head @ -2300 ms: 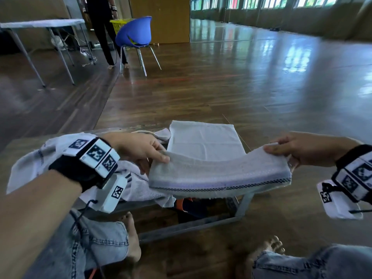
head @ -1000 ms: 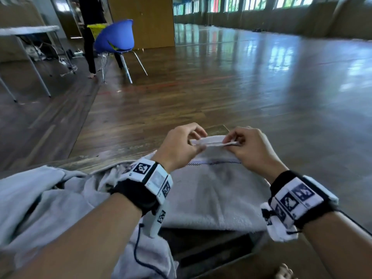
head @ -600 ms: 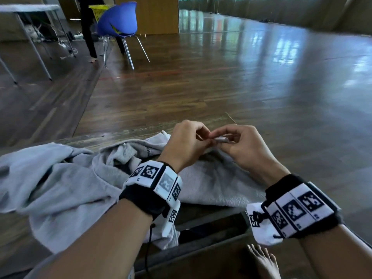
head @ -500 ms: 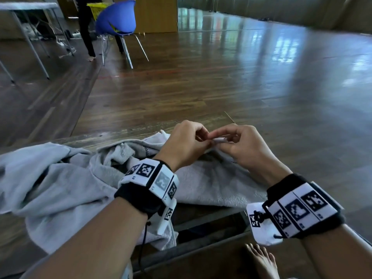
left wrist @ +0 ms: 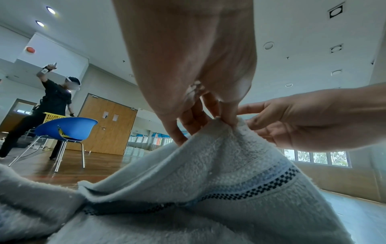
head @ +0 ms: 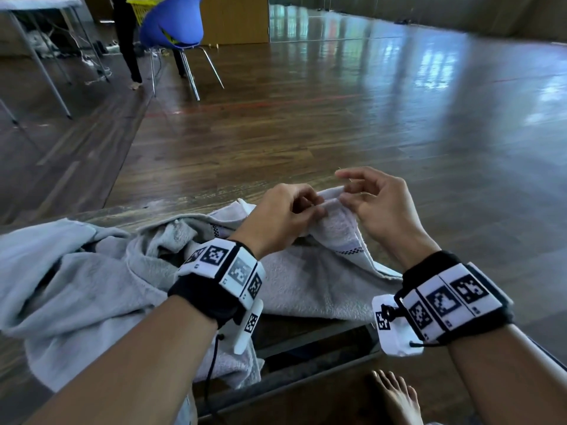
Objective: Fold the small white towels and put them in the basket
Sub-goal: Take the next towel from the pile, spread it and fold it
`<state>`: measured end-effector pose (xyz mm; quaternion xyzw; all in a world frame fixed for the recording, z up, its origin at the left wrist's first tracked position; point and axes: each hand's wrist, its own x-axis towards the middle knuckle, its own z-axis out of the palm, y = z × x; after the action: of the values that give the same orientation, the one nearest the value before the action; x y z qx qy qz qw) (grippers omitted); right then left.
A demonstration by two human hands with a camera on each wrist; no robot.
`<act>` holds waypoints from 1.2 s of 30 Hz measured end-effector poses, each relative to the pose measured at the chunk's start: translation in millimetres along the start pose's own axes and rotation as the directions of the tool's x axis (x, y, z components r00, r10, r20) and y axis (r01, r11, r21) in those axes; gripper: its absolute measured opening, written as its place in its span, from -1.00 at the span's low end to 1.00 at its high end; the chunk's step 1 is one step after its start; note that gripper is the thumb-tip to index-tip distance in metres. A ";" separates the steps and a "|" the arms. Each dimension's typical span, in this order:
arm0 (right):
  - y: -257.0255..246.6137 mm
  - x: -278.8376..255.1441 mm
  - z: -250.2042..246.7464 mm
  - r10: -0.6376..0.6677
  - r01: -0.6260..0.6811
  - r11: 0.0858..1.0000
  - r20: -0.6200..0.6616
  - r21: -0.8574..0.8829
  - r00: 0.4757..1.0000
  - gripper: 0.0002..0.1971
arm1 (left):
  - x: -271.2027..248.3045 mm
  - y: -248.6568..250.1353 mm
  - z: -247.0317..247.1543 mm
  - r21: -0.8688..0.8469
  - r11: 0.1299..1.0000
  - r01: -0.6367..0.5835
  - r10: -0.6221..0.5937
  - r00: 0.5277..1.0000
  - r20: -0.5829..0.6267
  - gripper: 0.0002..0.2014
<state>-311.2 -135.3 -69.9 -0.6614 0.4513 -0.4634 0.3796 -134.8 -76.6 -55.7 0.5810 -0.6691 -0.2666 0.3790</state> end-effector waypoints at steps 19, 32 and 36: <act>0.4 -6.3 4.1 0.104 -0.107 0.991 0.040 0.078 0.994 -0.89 | 10.2 -8.9 15.7 0.053 0.998 -0.024 0.035 0.975 -0.218 -0.79; 6.8 -5.4 4.1 -0.035 0.040 0.992 0.044 -0.123 0.998 -0.97 | 14.5 -12.0 18.3 0.078 0.991 -0.106 0.118 0.978 -0.174 -0.77; 7.3 -3.4 -2.9 -0.103 0.107 0.984 0.036 -0.140 0.994 -0.96 | 13.6 -18.6 5.8 0.088 0.995 -0.042 0.047 0.998 -0.053 -0.76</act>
<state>-316.3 -134.6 -76.6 -0.7160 0.4421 -0.4401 0.3132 -129.3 -93.8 -71.2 0.5891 -0.6821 -0.2128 0.3773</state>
